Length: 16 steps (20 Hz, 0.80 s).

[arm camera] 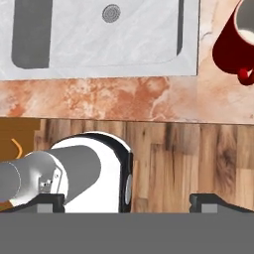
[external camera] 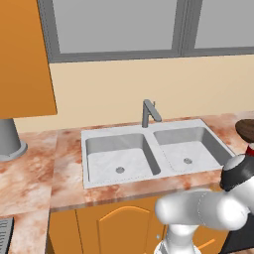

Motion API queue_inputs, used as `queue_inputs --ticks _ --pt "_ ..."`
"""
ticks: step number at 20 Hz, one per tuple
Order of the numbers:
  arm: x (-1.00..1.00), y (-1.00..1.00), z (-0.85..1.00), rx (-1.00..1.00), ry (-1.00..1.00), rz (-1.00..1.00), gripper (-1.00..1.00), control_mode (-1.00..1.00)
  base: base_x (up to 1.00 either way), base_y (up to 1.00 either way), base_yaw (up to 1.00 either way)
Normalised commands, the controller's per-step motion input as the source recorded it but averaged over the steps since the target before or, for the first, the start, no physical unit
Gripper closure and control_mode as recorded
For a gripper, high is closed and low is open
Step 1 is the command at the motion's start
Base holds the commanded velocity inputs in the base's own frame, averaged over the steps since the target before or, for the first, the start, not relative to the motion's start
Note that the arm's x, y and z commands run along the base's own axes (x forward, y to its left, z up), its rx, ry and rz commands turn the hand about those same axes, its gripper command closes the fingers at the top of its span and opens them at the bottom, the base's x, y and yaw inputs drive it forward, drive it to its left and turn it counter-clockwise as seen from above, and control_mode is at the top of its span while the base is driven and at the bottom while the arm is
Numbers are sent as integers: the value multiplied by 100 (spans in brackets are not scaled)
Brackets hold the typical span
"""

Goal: Pick the mug and place it in the sink. Pick the bowl and place it in the open cabinet and then close the cabinet.

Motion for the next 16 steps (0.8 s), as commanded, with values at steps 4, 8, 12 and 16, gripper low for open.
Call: queue_inputs --ticks 4,8,12,16 --pt "0 -46 -17 0 -4 4 -100 -100 0 0 0" --pt "0 -44 -17 0 -5 5 -100 -100 0 0 0" --pt "0 -38 -21 0 -2 4 -100 -100 0 0 0" --pt "0 -6 -23 0 -5 7 -100 -100 0 0 0"
